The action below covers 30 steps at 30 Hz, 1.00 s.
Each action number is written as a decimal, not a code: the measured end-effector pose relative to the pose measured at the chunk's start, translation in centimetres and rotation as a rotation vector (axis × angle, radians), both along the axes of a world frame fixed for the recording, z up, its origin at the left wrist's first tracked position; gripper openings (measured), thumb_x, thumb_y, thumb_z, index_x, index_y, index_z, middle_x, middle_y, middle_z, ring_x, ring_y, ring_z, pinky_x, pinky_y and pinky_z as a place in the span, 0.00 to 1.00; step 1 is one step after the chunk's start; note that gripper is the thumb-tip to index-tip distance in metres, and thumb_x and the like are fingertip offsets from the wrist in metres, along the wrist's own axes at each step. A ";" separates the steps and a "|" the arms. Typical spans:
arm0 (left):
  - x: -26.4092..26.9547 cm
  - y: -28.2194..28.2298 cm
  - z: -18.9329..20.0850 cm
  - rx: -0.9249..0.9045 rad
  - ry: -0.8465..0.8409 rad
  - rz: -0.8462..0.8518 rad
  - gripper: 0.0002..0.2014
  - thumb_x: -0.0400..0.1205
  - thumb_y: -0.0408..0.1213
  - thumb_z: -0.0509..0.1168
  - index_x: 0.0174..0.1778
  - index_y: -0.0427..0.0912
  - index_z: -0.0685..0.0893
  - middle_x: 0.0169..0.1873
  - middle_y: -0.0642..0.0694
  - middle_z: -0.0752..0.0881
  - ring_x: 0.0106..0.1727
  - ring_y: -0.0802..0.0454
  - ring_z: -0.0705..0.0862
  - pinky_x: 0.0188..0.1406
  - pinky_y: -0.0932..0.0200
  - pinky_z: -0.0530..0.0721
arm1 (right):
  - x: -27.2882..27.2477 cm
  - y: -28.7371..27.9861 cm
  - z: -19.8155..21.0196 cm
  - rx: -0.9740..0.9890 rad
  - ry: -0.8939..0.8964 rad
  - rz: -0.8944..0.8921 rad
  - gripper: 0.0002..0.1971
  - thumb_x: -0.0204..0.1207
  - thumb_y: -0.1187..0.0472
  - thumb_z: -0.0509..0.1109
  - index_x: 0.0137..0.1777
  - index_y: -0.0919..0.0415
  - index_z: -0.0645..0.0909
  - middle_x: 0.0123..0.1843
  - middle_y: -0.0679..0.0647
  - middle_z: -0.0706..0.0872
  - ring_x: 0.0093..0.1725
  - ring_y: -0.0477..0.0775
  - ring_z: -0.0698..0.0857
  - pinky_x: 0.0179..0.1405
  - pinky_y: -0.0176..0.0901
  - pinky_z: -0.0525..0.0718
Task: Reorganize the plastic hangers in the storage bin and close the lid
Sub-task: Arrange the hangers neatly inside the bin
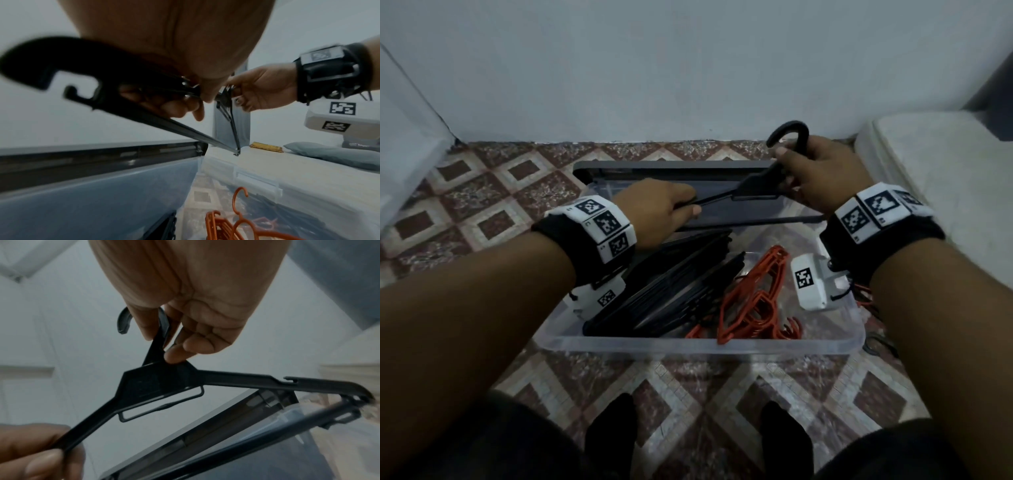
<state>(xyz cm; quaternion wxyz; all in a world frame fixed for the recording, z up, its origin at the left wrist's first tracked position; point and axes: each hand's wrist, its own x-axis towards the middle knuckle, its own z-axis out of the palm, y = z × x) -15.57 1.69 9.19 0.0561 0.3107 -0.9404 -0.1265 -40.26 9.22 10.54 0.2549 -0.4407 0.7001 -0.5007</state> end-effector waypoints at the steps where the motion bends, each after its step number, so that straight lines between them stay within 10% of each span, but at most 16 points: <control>1: 0.0 0.0 -0.5 -0.016 0.013 0.033 0.14 0.87 0.50 0.56 0.46 0.45 0.80 0.37 0.47 0.82 0.39 0.45 0.81 0.35 0.55 0.70 | -0.1 0.4 0.2 -0.019 0.050 0.021 0.05 0.73 0.51 0.73 0.43 0.51 0.87 0.29 0.49 0.86 0.27 0.49 0.86 0.33 0.45 0.87; 5: -0.6 -0.3 -2.5 -0.256 0.067 0.291 0.13 0.82 0.51 0.63 0.55 0.46 0.79 0.51 0.43 0.79 0.56 0.39 0.77 0.55 0.46 0.76 | 0.0 0.7 0.6 -0.050 0.213 0.064 0.05 0.76 0.57 0.70 0.45 0.57 0.87 0.38 0.54 0.91 0.31 0.50 0.90 0.31 0.44 0.88; 7: -1.4 -0.5 -3.1 -0.297 0.098 0.233 0.11 0.81 0.52 0.62 0.42 0.48 0.78 0.40 0.47 0.79 0.48 0.41 0.80 0.45 0.50 0.77 | -0.2 0.7 0.4 -0.045 0.230 0.029 0.07 0.76 0.56 0.70 0.45 0.57 0.87 0.38 0.55 0.91 0.33 0.53 0.91 0.36 0.54 0.91; 9: -2.9 -0.1 -4.5 -0.124 -0.154 0.055 0.17 0.82 0.56 0.57 0.37 0.47 0.80 0.30 0.49 0.78 0.40 0.42 0.83 0.36 0.55 0.76 | -0.3 0.7 0.2 -0.015 0.264 0.002 0.07 0.77 0.55 0.70 0.46 0.56 0.88 0.36 0.57 0.91 0.33 0.53 0.91 0.39 0.59 0.91; 12: -5.8 1.4 -9.0 0.162 -0.683 -0.203 0.23 0.82 0.56 0.59 0.45 0.39 0.88 0.42 0.41 0.87 0.47 0.40 0.85 0.44 0.56 0.80 | -0.5 0.5 -0.1 0.044 0.336 0.009 0.09 0.76 0.52 0.70 0.46 0.55 0.89 0.32 0.53 0.90 0.33 0.51 0.90 0.43 0.58 0.90; 18: -10.7 1.4 -16.7 0.203 -0.925 -0.243 0.22 0.64 0.62 0.73 0.41 0.46 0.89 0.36 0.47 0.89 0.37 0.44 0.88 0.42 0.47 0.91 | -0.4 -0.2 0.0 0.098 0.509 0.044 0.11 0.78 0.50 0.68 0.50 0.54 0.89 0.41 0.52 0.91 0.43 0.55 0.89 0.47 0.51 0.87; 24: -10.9 0.2 -19.4 0.331 -0.826 -0.052 0.17 0.71 0.59 0.70 0.41 0.48 0.87 0.40 0.49 0.87 0.45 0.46 0.88 0.51 0.52 0.88 | -1.0 -0.6 -0.4 0.091 0.475 0.006 0.10 0.79 0.53 0.68 0.54 0.53 0.88 0.41 0.50 0.90 0.44 0.52 0.89 0.46 0.45 0.87; 30: -6.3 -2.7 -12.7 0.261 -0.641 0.113 0.16 0.86 0.43 0.62 0.48 0.33 0.87 0.49 0.35 0.87 0.47 0.39 0.84 0.41 0.60 0.76 | -0.3 0.1 0.7 0.035 0.444 -0.064 0.12 0.78 0.53 0.68 0.56 0.53 0.89 0.44 0.53 0.91 0.47 0.54 0.90 0.51 0.49 0.87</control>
